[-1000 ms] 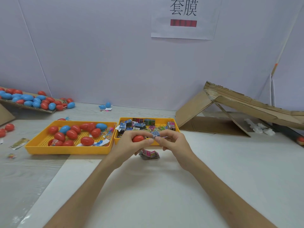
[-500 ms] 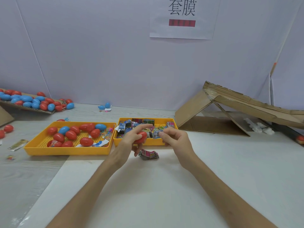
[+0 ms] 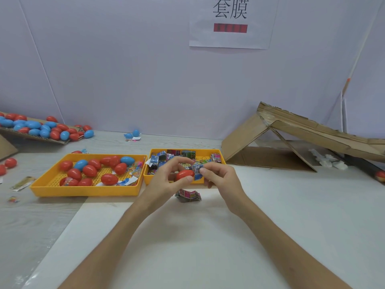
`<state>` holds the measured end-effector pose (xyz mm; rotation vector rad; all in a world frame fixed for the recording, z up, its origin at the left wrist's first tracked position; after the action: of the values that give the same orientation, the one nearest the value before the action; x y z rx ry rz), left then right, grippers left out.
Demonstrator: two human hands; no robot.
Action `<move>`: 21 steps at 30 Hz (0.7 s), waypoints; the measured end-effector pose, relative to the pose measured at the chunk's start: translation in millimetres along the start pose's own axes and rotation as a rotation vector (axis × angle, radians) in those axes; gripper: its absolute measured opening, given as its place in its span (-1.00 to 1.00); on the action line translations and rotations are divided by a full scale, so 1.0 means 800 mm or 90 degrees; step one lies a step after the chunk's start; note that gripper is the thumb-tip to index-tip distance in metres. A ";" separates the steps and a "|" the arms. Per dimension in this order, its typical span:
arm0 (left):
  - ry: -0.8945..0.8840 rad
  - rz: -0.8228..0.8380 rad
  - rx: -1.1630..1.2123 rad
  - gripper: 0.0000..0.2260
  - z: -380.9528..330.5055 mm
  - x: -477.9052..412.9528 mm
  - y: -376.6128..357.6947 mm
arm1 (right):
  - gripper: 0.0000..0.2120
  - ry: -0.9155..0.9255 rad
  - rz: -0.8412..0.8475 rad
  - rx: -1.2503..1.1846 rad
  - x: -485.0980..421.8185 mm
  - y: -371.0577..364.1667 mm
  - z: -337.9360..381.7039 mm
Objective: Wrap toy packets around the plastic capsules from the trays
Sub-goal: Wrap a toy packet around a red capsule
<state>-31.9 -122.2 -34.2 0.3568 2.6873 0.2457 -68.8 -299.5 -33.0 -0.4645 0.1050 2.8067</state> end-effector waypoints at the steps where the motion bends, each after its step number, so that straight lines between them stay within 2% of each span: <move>1: -0.001 -0.002 -0.001 -0.69 0.000 0.000 0.000 | -0.82 0.001 0.000 0.002 0.000 0.000 0.000; 15: -0.002 0.009 -0.004 -0.68 0.005 -0.002 0.002 | -0.83 0.014 0.017 0.009 0.001 0.000 0.000; 21: -0.011 0.002 -0.025 -0.74 0.006 -0.002 0.001 | -0.84 0.044 0.017 0.033 0.002 -0.002 0.001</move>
<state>-27.9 -121.1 -37.5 0.3506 2.6607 0.2940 -70.2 -297.8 -32.9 -0.5522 0.2002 2.8059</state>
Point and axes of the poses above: each hand's wrist, its own x-axis away from the middle knuckle, its own y-axis out of the back of the hand, z = x × y, the point moved 2 cm from there along -x, towards the middle knuckle, and after that the axes turned 12 degrees about -z, right-handed, at the moved point
